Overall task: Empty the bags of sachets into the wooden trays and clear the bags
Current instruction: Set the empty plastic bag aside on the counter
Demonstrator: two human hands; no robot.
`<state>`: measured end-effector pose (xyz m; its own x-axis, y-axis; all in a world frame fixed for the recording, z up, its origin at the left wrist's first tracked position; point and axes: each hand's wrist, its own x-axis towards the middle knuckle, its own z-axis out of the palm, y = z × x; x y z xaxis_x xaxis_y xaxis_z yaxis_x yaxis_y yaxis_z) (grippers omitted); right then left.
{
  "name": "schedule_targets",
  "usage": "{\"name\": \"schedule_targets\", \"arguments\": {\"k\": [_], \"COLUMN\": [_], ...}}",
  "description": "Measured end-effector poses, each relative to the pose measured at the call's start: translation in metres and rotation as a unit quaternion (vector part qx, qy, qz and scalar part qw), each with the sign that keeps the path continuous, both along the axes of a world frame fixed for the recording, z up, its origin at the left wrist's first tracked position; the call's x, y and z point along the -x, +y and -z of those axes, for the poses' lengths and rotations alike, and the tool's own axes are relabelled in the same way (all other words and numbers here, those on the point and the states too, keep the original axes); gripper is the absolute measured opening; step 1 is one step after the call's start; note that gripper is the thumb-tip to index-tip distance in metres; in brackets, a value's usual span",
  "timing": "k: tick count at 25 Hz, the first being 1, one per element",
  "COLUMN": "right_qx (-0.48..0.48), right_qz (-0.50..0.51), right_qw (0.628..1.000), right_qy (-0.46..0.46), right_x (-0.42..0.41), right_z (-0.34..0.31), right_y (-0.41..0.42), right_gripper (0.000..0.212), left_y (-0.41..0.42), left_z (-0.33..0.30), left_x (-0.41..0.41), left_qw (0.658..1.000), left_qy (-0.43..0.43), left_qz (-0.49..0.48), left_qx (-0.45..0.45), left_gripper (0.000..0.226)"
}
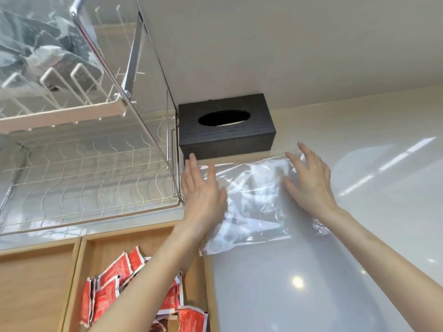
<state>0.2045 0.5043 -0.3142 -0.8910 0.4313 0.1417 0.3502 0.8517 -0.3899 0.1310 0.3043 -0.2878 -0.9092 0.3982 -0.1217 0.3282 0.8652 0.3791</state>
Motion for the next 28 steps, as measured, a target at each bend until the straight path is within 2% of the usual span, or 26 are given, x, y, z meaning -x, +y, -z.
{"name": "schedule_targets", "arguments": {"k": [2,4,7,15,28], "right_qx": [0.001,0.017,0.029,-0.004,-0.074], "right_qz": [-0.062,-0.106,-0.111,-0.11,-0.161], "right_qw": [0.998,0.988,0.98,0.981,0.982], "right_qy": [-0.031,-0.115,-0.164,-0.159,-0.063], "right_x": [-0.005,-0.008,-0.008,-0.018,-0.072], "right_z": [-0.004,-0.003,0.003,-0.019,-0.147], "right_y": [-0.015,-0.03,-0.035,-0.046,-0.122], "right_gripper": [0.064,0.075,0.064,0.064,0.064], "left_y": [0.006,0.012,0.015,0.0,-0.088], "left_z": [0.002,0.009,0.02,-0.007,-0.113], "left_x": [-0.008,-0.017,-0.023,-0.029,-0.088], "left_qw": [0.997,0.99,0.984,0.987,0.992], "left_qy": [0.015,-0.008,-0.054,-0.035,0.091], "left_qz": [0.065,0.108,0.114,0.107,0.083], "left_qx": [0.042,0.093,0.126,0.11,0.033], "left_gripper": [0.065,0.072,0.073,0.069,0.067]}}
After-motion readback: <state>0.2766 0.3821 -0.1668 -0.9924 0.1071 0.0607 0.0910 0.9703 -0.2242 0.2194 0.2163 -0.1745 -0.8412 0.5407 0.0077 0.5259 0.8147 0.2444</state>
